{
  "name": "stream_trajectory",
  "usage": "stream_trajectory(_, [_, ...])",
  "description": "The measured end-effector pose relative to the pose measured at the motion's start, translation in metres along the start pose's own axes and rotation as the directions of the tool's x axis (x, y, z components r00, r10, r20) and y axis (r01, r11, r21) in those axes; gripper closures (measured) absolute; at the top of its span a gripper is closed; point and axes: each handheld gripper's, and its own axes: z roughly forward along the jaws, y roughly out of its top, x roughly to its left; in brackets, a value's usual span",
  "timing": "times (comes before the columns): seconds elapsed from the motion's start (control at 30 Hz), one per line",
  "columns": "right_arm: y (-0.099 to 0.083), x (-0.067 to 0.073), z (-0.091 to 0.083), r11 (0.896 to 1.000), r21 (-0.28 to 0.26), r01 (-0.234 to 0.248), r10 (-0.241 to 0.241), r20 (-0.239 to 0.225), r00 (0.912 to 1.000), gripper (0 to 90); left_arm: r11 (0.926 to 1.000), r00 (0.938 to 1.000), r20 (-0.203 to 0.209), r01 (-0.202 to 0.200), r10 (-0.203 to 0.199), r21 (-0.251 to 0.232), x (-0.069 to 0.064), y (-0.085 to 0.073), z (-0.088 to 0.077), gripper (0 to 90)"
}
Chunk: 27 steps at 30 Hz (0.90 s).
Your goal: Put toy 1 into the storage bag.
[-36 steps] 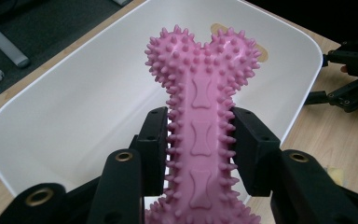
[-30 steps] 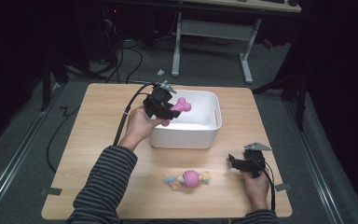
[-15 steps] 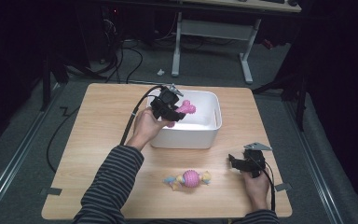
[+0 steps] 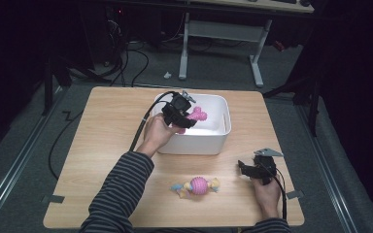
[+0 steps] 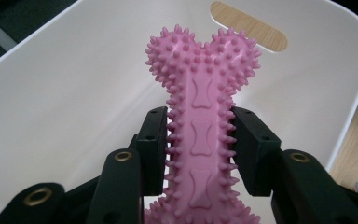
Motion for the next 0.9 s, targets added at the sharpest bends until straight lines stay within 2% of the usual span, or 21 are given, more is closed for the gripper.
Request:
stream_trajectory(0.53, [0.000, 0.000, 0.000, 1.000, -0.001, 0.002, -0.002, -0.001, 1.0000, 22.5, 0.9996, 0.9999, 0.003, 0.010, -0.011, 0.026, 0.000, -0.004, 0.009, 57.6])
stream_trajectory(0.73, [0.000, 0.000, 0.000, 1.000, 0.000, 0.000, 0.000, 0.000, 1.0000, 22.5, 0.9987, 1.0000, -0.003, 0.005, -0.004, 0.051, -0.001, -0.005, 0.013, 56.1])
stream_trajectory(0.9, [0.000, 0.000, 0.000, 1.000, -0.001, 0.002, -0.002, 0.000, 1.0000, 22.5, 0.9996, 0.9996, 0.008, 0.027, -0.027, 0.007, 0.001, -0.005, 0.007, 51.0])
